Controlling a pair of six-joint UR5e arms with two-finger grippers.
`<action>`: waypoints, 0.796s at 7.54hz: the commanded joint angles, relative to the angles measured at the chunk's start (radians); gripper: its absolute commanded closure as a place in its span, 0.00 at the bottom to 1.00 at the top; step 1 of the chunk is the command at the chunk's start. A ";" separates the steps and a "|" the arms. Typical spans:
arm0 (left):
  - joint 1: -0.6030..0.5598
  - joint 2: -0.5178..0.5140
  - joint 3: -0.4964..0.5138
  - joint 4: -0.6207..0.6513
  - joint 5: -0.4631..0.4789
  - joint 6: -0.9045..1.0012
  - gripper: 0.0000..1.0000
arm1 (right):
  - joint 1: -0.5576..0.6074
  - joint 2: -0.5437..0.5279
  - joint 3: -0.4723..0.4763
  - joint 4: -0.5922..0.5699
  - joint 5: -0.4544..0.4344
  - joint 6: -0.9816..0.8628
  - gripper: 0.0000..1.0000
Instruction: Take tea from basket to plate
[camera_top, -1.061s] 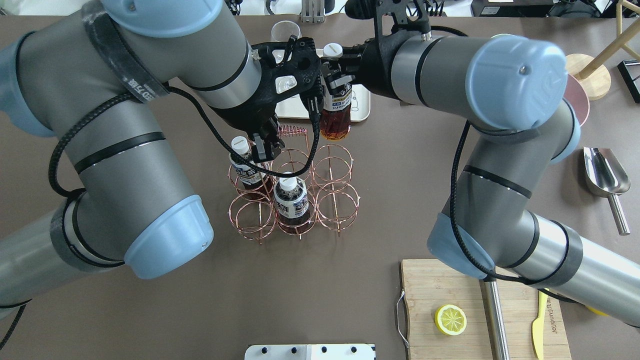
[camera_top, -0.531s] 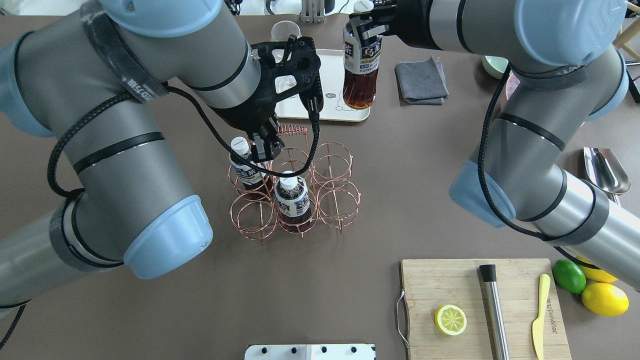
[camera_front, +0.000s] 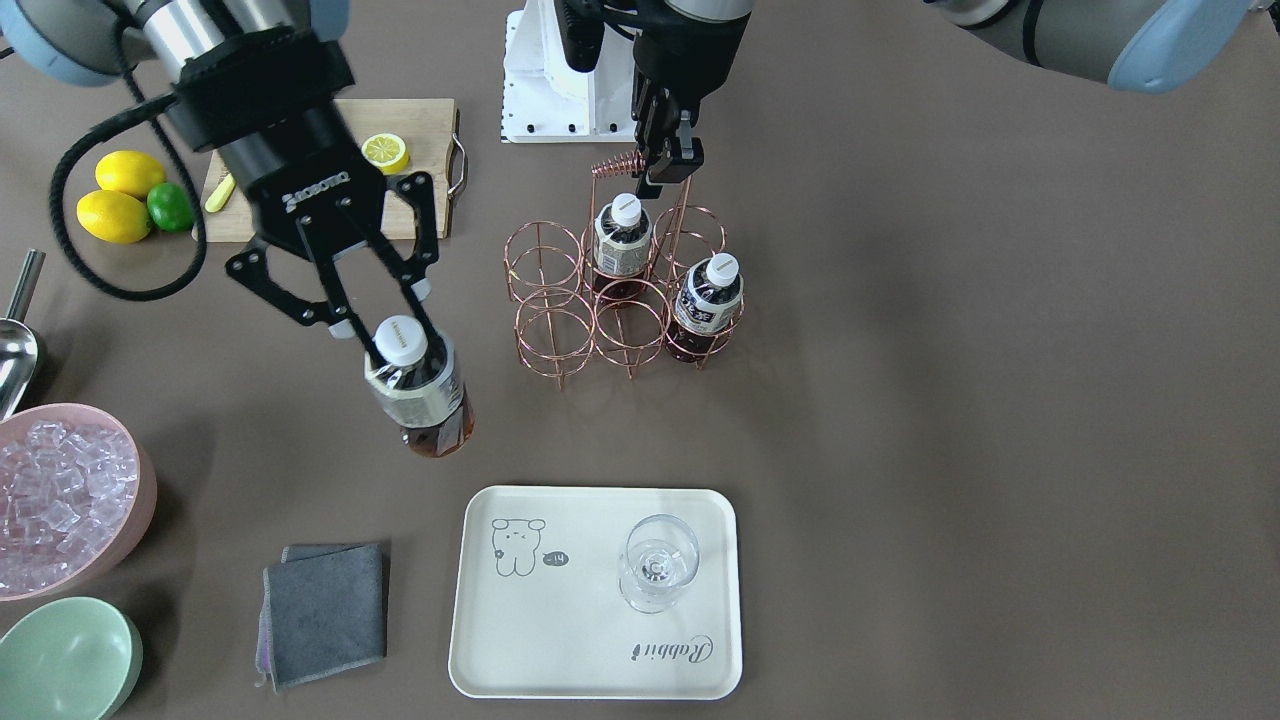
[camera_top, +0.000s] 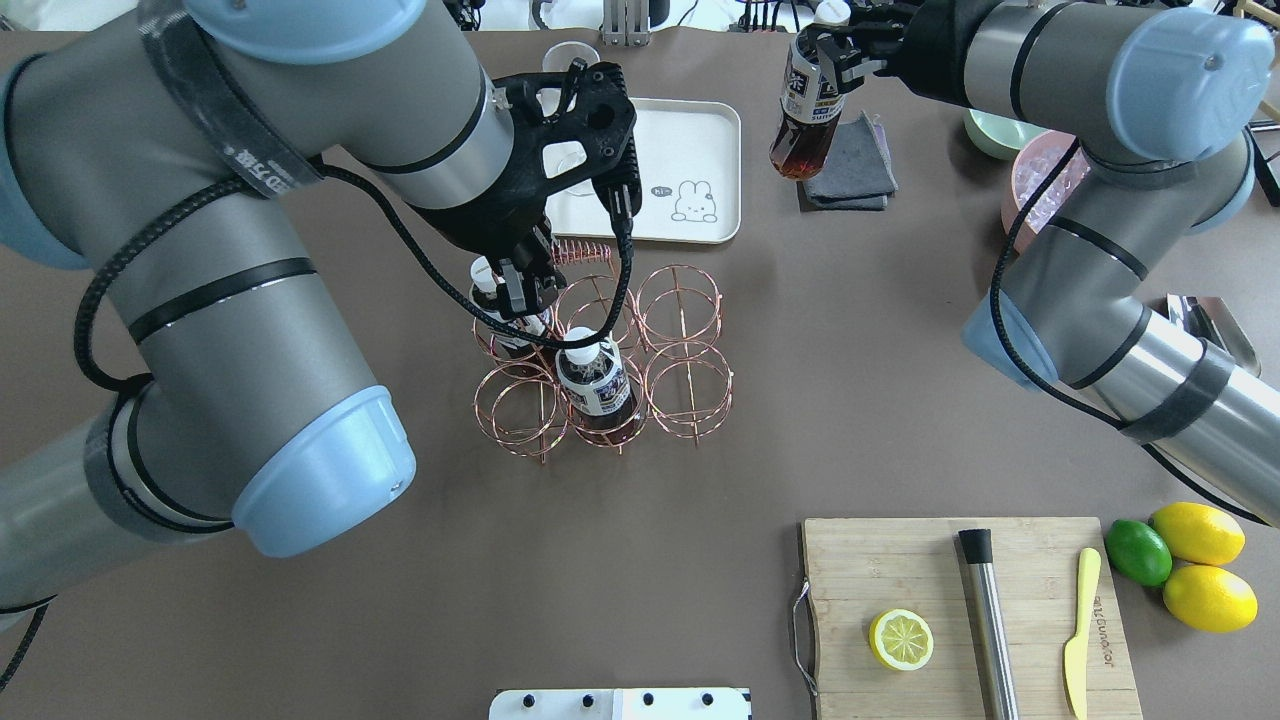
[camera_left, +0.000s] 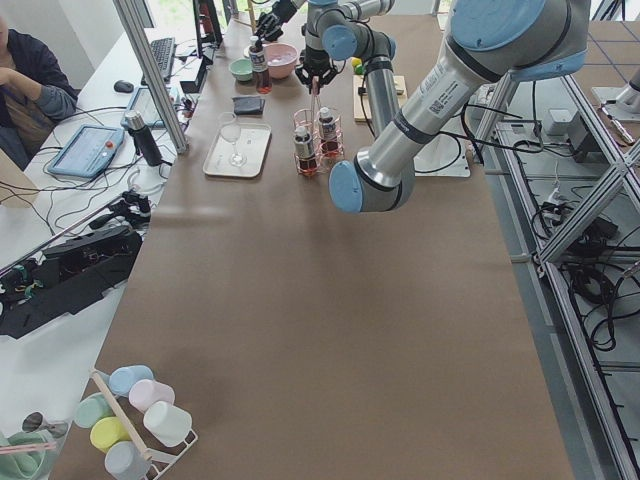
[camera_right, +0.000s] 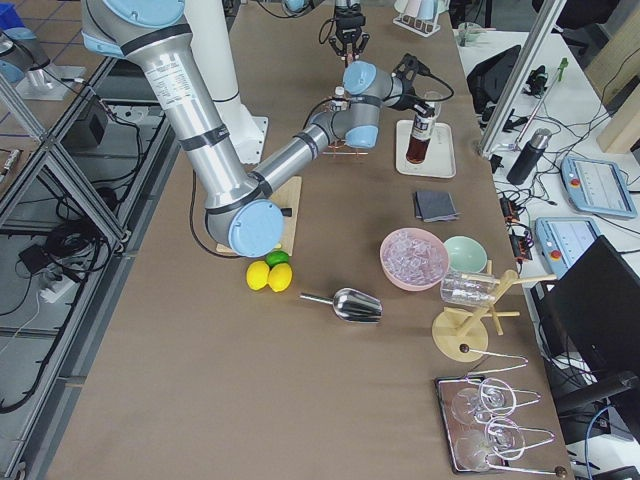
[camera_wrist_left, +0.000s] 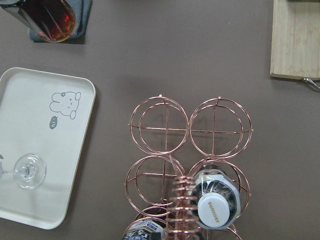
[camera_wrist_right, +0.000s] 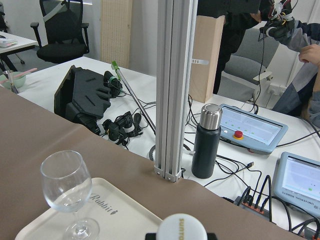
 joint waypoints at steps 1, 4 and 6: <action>-0.046 0.003 -0.020 0.001 -0.005 0.007 1.00 | 0.001 0.095 -0.246 0.198 -0.034 0.036 1.00; -0.181 0.054 -0.034 0.005 -0.035 0.133 1.00 | -0.057 0.294 -0.470 0.189 -0.132 0.093 1.00; -0.329 0.121 -0.022 0.005 -0.153 0.285 1.00 | -0.112 0.295 -0.486 0.189 -0.165 0.095 1.00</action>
